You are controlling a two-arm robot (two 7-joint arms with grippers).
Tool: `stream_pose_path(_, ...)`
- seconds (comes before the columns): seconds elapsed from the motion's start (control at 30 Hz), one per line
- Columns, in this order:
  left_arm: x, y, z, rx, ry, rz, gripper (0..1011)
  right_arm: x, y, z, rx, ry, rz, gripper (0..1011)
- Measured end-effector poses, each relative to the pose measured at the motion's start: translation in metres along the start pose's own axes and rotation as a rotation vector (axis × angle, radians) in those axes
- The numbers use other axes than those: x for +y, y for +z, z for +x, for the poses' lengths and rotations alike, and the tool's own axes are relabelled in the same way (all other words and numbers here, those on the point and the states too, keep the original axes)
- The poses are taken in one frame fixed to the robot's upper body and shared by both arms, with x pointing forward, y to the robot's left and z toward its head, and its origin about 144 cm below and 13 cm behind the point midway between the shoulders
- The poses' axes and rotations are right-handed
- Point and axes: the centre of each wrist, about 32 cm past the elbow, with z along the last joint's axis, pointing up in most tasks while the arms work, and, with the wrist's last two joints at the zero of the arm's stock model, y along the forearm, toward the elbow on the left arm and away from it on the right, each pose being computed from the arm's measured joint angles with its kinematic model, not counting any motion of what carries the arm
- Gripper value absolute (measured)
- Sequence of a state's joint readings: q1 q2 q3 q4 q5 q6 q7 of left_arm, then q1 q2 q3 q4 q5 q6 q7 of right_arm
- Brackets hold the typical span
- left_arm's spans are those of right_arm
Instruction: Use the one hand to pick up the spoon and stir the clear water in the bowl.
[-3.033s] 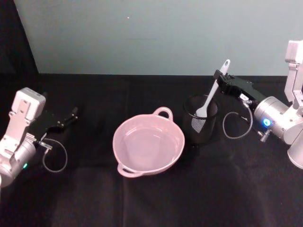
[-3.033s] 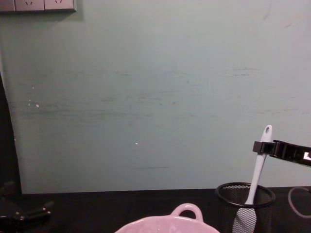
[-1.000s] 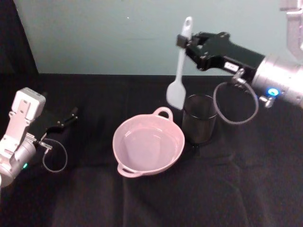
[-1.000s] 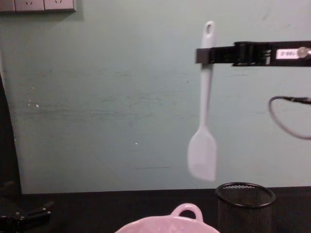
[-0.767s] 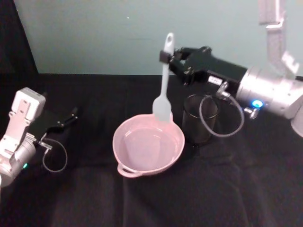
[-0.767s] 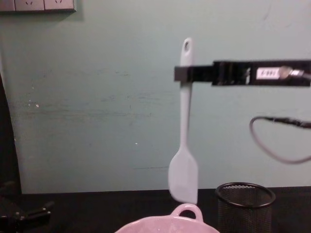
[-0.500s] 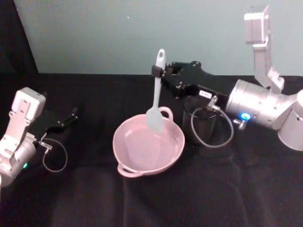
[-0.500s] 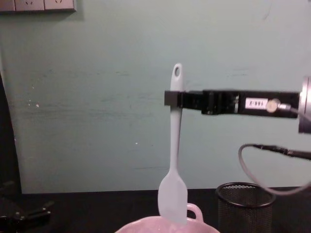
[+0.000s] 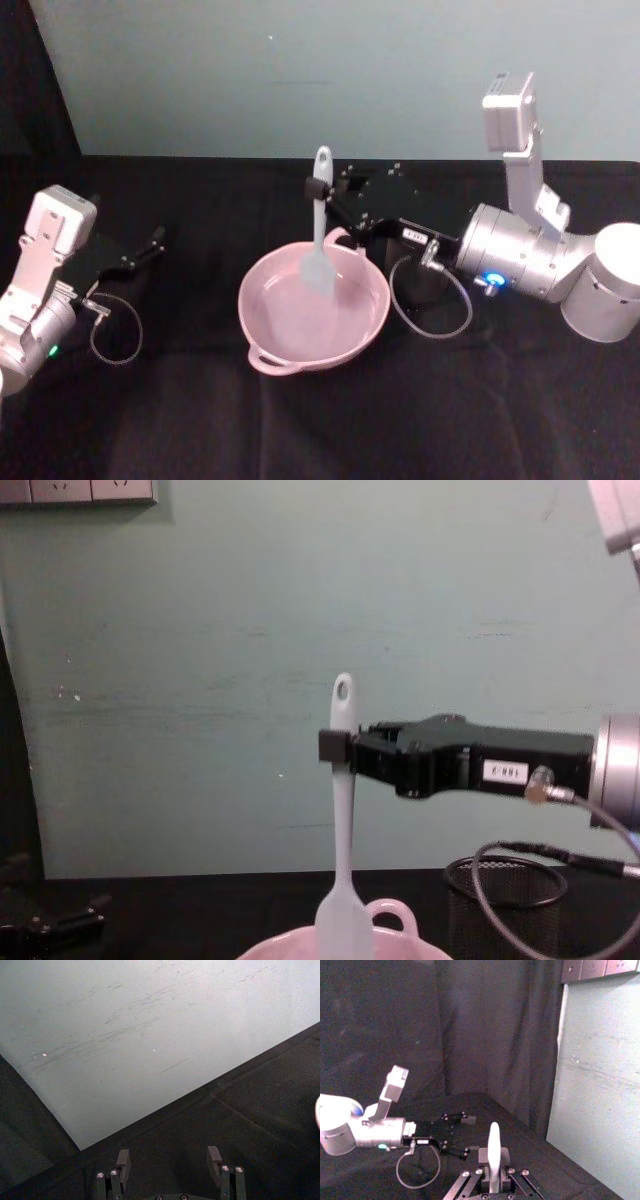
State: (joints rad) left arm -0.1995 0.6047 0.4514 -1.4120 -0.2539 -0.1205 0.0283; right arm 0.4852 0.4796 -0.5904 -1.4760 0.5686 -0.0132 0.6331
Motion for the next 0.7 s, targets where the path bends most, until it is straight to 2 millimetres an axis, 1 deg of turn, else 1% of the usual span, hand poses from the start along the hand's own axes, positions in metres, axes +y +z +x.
stream_pose_path(0.27, 0.0, 0.0, 0.0, 0.0, 0.0, 0.0, 1011, 0.0, -0.011, -0.004, -0.026, 0.012, -0.015, 114)
stream_pose_path(0.5, 0.0, 0.0, 0.0, 0.0, 0.0, 0.0, 1011, -0.005, -0.014, -0.005, -0.028, 0.028, -0.02, 114)
stream_pose_path(0.7, 0.0, 0.0, 0.0, 0.0, 0.0, 0.0, 1011, -0.006, -0.016, -0.006, -0.018, 0.051, -0.023, 116)
